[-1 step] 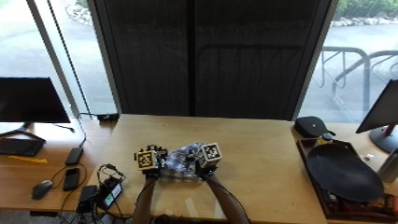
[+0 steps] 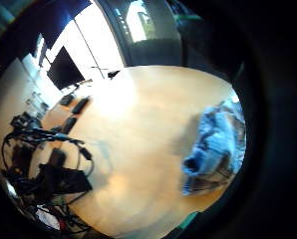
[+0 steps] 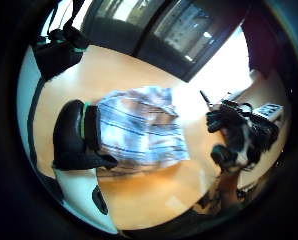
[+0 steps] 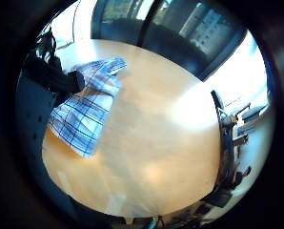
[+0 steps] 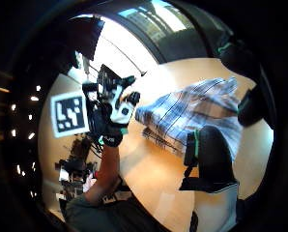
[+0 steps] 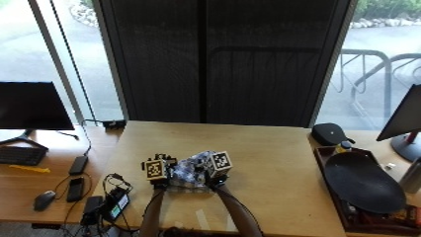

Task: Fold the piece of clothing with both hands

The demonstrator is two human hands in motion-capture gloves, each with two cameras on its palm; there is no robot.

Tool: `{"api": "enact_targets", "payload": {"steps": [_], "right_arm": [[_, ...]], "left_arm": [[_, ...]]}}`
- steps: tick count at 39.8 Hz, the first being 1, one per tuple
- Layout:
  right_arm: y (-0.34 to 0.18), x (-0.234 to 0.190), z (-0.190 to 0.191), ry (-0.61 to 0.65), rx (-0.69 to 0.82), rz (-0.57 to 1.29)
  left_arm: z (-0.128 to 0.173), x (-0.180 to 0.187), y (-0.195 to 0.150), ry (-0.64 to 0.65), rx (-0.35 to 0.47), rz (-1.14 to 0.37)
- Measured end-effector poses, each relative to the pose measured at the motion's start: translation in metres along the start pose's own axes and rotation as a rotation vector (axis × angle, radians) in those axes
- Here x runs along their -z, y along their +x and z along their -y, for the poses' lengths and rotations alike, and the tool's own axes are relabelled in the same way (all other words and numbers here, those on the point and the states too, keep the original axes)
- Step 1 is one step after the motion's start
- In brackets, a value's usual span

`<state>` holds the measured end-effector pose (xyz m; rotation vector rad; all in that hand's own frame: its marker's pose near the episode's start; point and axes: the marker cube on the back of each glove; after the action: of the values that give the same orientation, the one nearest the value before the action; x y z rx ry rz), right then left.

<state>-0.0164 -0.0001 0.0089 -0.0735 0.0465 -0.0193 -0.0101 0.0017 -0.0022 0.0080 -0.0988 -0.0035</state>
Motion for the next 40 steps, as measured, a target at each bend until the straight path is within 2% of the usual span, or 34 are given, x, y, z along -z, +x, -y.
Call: {"api": "enact_targets", "payload": {"steps": [4,10,13,16,19,21,24,26,28,30,33,37,40], "right_arm": [[-0.028,-0.012,0.011,-0.05,0.04,-0.147],[-0.054,-0.036,0.028,0.002,-0.014,-0.232],[-0.049,-0.042,0.029,0.037,-0.081,-0.224],[-0.048,-0.032,0.035,0.19,-0.121,-0.027],[-0.039,-0.014,0.032,0.334,-0.157,0.286],[-0.024,-0.003,0.021,0.371,-0.198,0.512],[0.007,0.011,0.003,0.411,-0.319,0.858],[0.029,0.015,-0.008,0.431,-0.419,1.003],[0.054,0.015,-0.019,0.431,-0.542,1.031],[0.076,0.016,-0.03,0.445,-0.63,0.999],[0.098,0.028,-0.04,0.537,-0.611,0.968],[0.116,0.049,-0.051,0.644,-0.544,0.911],[0.134,0.058,-0.073,0.655,-0.633,0.86]], "left_arm": [[-0.011,-0.013,-0.003,-0.051,0.01,-0.009],[-0.018,-0.004,-0.02,0.014,0.029,0.041],[-0.026,-0.001,-0.006,-0.006,0.039,-0.081],[-0.026,-0.006,-0.002,0.01,0.046,-0.175],[-0.027,-0.003,-0.016,0.037,0.045,-0.111],[-0.028,-0.004,-0.011,0.043,0.032,-0.137],[-0.029,-0.012,0.015,0.029,-0.012,-0.253],[-0.028,-0.016,0.019,0.028,-0.043,-0.206],[-0.027,-0.02,0.021,0.027,-0.065,-0.144],[-0.03,-0.023,0.034,0.003,-0.085,-0.174],[-0.037,-0.027,0.047,-0.035,-0.116,-0.205],[-0.039,-0.028,0.05,-0.039,-0.153,-0.17],[-0.038,-0.026,0.048,-0.039,-0.182,-0.094]]}}
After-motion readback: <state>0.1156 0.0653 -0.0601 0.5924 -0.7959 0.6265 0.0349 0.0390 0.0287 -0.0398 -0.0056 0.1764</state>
